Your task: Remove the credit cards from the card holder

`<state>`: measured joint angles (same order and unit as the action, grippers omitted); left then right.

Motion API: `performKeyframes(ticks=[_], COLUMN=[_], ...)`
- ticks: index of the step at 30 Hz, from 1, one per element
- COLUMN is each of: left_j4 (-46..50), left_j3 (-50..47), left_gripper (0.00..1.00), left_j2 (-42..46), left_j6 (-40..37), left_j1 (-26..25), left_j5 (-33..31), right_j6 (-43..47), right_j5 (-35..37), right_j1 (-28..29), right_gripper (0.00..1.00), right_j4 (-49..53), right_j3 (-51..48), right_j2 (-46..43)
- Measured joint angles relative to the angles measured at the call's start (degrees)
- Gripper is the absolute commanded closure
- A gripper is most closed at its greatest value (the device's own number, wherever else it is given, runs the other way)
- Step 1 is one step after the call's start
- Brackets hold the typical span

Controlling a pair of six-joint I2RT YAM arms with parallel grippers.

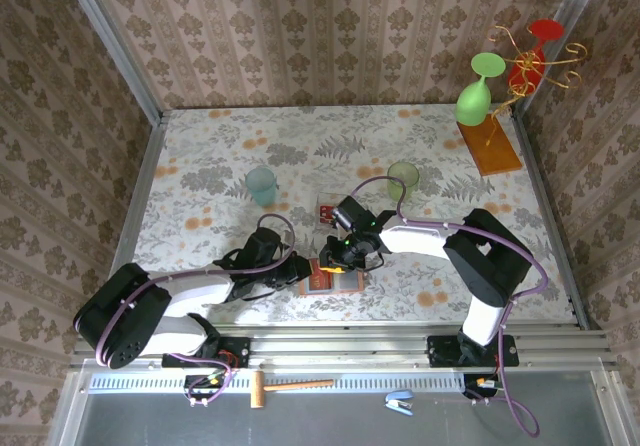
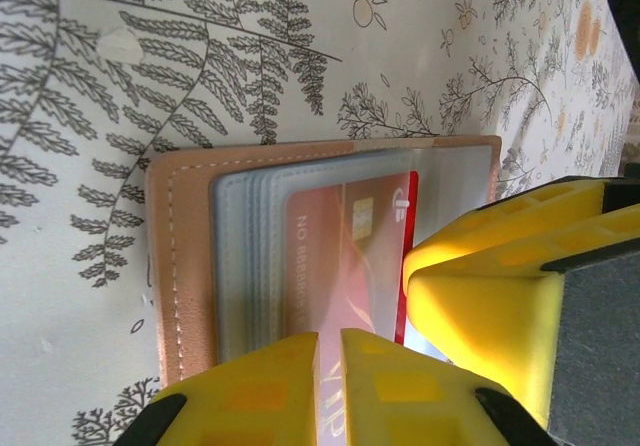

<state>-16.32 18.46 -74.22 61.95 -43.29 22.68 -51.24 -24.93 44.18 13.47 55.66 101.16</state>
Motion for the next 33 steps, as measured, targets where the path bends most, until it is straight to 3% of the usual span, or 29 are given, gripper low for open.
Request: performKeyframes(ticks=[12, 33], left_j4=[-0.02, -0.46], left_j3=[-0.09, -0.13], left_gripper=[0.86, 0.86], left_j2=[-0.11, -0.83], left_j6=[0.00, 0.00], left_j1=[0.26, 0.63], left_j5=[0.00, 0.46], right_j6=[0.26, 3.37], right_j5=[0.09, 2.01], right_j1=[0.13, 0.11], right_gripper=[0.70, 0.68], right_j4=[0.98, 6.05], right_j3=[0.04, 3.15], right_j2=[0.11, 0.59])
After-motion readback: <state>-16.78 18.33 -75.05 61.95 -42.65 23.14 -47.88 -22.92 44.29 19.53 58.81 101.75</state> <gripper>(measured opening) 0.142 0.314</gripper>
